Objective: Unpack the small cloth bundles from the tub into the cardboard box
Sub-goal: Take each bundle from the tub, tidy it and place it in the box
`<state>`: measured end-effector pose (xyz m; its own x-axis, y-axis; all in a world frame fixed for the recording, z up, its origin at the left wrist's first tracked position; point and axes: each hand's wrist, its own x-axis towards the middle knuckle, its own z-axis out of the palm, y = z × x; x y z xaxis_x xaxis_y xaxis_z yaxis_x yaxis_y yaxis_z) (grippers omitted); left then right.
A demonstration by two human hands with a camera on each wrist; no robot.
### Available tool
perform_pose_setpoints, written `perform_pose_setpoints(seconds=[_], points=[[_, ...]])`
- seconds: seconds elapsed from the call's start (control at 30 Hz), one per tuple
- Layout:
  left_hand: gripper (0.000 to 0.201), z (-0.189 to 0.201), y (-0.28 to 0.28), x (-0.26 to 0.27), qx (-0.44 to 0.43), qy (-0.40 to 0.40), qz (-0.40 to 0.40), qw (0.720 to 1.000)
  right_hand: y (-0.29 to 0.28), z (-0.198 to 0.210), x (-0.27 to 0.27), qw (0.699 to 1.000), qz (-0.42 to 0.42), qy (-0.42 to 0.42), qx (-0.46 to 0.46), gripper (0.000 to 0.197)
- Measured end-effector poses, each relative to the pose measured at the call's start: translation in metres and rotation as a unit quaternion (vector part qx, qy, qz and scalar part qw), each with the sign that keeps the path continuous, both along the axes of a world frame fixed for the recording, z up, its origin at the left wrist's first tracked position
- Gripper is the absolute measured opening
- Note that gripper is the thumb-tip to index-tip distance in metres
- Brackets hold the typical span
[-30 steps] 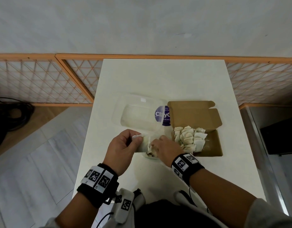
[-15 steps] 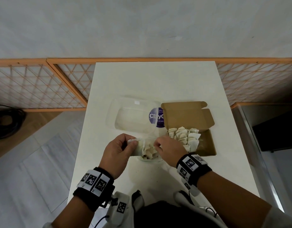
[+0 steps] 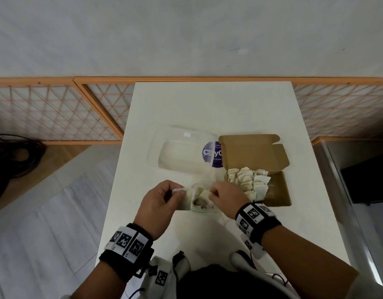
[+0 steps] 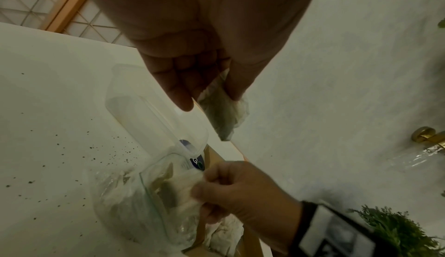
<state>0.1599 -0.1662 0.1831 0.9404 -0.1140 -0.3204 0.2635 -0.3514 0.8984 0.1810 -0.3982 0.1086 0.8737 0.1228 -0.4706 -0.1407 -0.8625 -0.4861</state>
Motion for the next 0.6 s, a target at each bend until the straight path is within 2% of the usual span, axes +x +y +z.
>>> perform_pose_setpoints(seconds=[0.23, 0.33, 0.43, 0.53, 0.6], points=[[0.014, -0.001, -0.009, 0.0, -0.004, 0.011, -0.036, 0.999, -0.019, 0.039, -0.015, 0.987, -0.052, -0.022, 0.151, 0.033], [0.012, 0.0, -0.018, 0.0, 0.006, 0.021, -0.073, 0.997, -0.023, 0.051, -0.02, 0.982, -0.062, -0.023, 0.176, 0.025], [0.009, -0.002, -0.025, 0.002, 0.049, -0.008, -0.144, 0.988, -0.022, 0.063, -0.022, 0.978, -0.061, -0.039, 0.196, 0.012], [0.003, -0.008, -0.029, 0.009, 0.083, -0.018, -0.207, 0.975, -0.023, 0.074, -0.025, 0.975, -0.049, -0.047, 0.212, 0.012], [0.007, -0.011, -0.031, 0.015, 0.097, -0.021, -0.232, 0.968, -0.026, 0.08, -0.027, 0.973, -0.044, -0.051, 0.222, 0.014]])
